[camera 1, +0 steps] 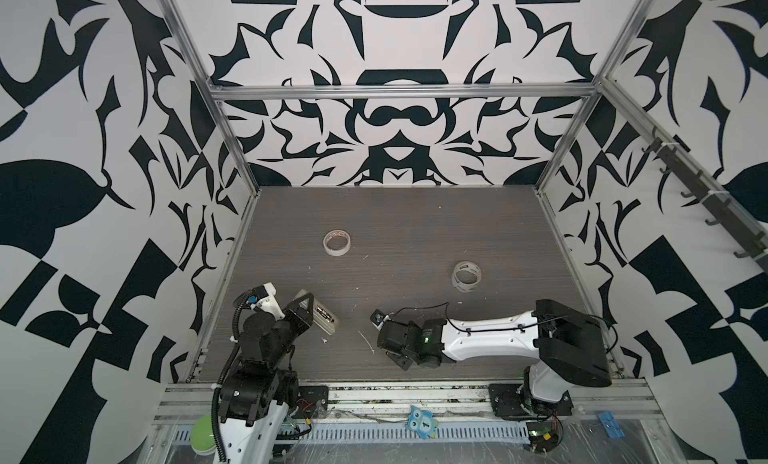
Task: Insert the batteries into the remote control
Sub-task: 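Lift the battery cover off the table with the right gripper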
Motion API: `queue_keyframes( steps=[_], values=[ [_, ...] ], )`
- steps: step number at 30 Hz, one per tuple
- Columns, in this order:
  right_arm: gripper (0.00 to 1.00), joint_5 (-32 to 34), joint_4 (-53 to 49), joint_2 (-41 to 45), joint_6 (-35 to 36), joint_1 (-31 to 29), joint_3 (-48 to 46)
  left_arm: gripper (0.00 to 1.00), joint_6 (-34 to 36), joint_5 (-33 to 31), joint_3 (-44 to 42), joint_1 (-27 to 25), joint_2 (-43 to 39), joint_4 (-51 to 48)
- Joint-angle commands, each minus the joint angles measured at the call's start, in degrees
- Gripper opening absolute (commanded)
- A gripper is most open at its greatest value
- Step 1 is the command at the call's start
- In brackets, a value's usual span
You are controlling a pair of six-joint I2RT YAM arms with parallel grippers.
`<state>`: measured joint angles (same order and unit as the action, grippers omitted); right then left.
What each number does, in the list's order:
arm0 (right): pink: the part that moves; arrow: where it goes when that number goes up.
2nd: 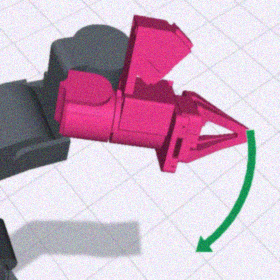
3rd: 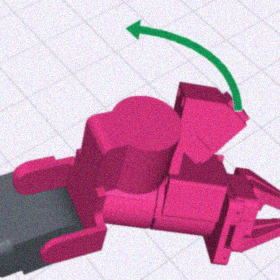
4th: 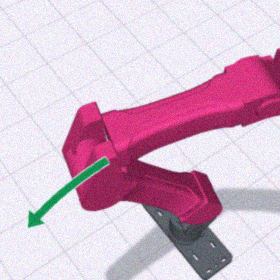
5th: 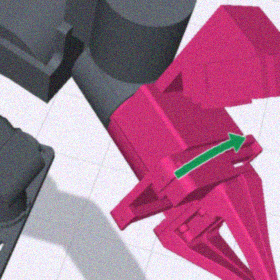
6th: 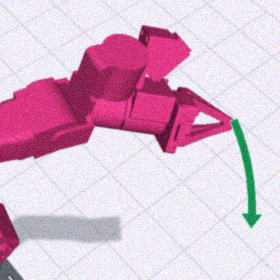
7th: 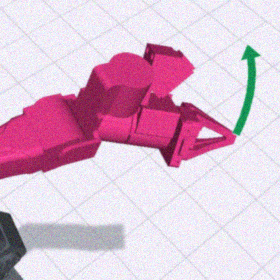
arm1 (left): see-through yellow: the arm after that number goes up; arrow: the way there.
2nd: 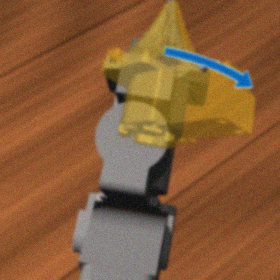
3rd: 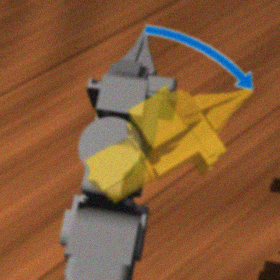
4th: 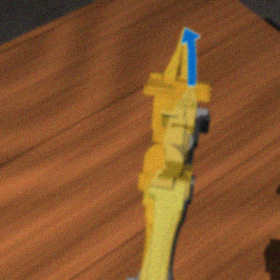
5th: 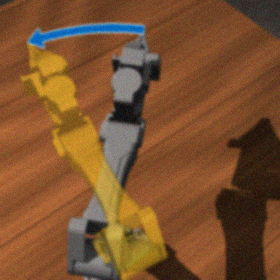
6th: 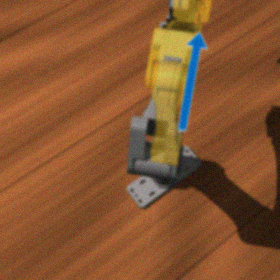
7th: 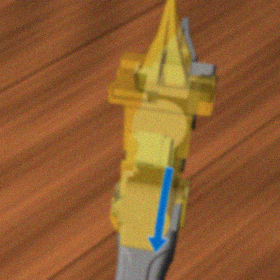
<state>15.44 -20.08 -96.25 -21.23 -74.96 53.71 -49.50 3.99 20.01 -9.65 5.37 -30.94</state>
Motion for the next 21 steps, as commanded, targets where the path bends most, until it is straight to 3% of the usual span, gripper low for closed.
queue_keyframes(
  steps=[1,8,21],
  values=[
    [0.14,0.38,0.3,-0.39,0.22,0.34,-0.28,0.0,0.46,0.61,-0.41,-0.02,-0.26,2.11],
    [0.18,0.55,0.55,-0.04,0.03,0.34,-0.54,0.0,0.5,0.7,-0.51,-0.02,-0.62,2.12],
    [0.43,1.17,-0.09,1.41,0.23,0.34,0.12,0.0,0.42,0.79,-0.54,-0.02,-0.97,1.96]
  ],
)
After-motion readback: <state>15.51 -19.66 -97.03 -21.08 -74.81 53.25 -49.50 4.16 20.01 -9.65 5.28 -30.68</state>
